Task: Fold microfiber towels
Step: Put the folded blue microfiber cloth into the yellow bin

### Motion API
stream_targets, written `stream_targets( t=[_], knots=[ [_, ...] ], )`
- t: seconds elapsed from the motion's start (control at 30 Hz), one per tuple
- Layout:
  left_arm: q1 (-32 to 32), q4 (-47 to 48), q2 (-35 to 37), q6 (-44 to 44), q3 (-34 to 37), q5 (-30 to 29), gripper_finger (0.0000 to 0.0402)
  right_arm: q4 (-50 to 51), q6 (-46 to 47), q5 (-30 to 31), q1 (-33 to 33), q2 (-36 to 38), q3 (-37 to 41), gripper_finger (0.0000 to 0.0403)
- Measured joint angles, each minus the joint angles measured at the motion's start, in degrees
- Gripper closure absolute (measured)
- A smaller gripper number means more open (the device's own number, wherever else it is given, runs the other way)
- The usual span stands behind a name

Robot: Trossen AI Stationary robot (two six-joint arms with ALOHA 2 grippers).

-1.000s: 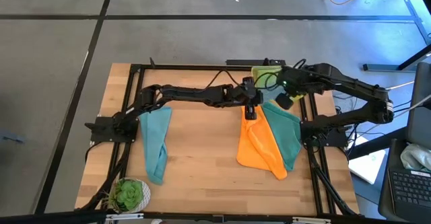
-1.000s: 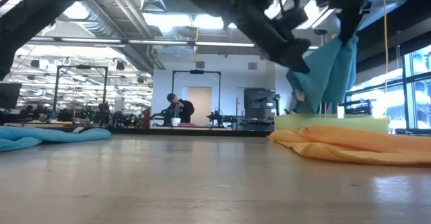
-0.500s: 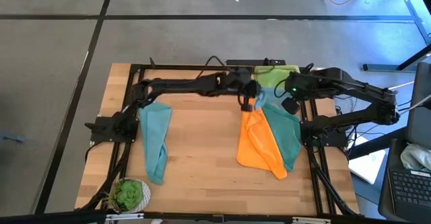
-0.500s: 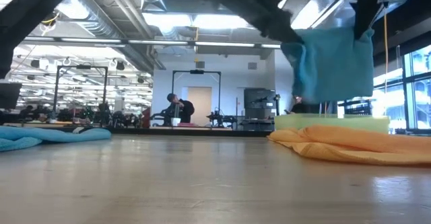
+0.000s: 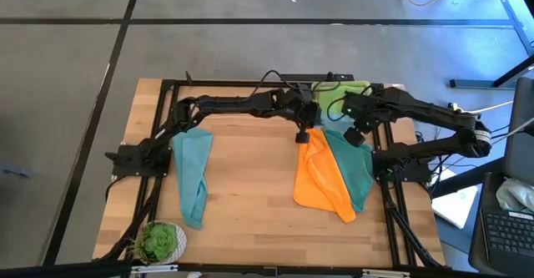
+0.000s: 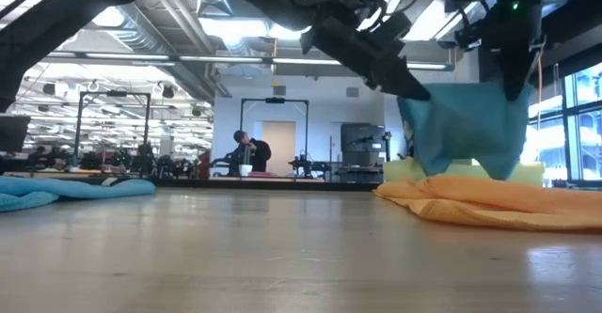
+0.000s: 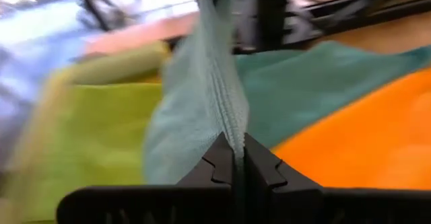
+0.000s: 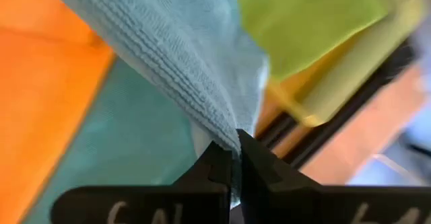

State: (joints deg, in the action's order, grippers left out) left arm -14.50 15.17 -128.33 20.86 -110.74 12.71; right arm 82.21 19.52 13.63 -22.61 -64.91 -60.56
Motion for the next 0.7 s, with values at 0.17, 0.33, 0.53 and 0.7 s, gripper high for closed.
stream_targets(
  t=[0.17,0.33,0.53,0.7],
  knots=[
    [2.1,0.2,0.8,1.0,-0.1,3.6,0.0400,3.5,0.9,-3.0,0.0,1.0,-4.6,0.0393],
    [0.8,-3.2,0.4,8.8,-0.1,-7.5,0.0401,1.1,-4.1,3.6,-4.1,0.9,-5.4,0.0393],
    [-3.0,-5.8,-1.1,11.0,-0.1,-8.1,0.0400,-5.4,-9.6,3.3,-11.5,0.1,-0.7,0.0393],
    [-5.0,-8.1,-2.2,13.4,0.0,-8.1,0.0396,-11.5,-13.9,3.7,-16.4,-2.3,0.8,0.0393]
  ],
)
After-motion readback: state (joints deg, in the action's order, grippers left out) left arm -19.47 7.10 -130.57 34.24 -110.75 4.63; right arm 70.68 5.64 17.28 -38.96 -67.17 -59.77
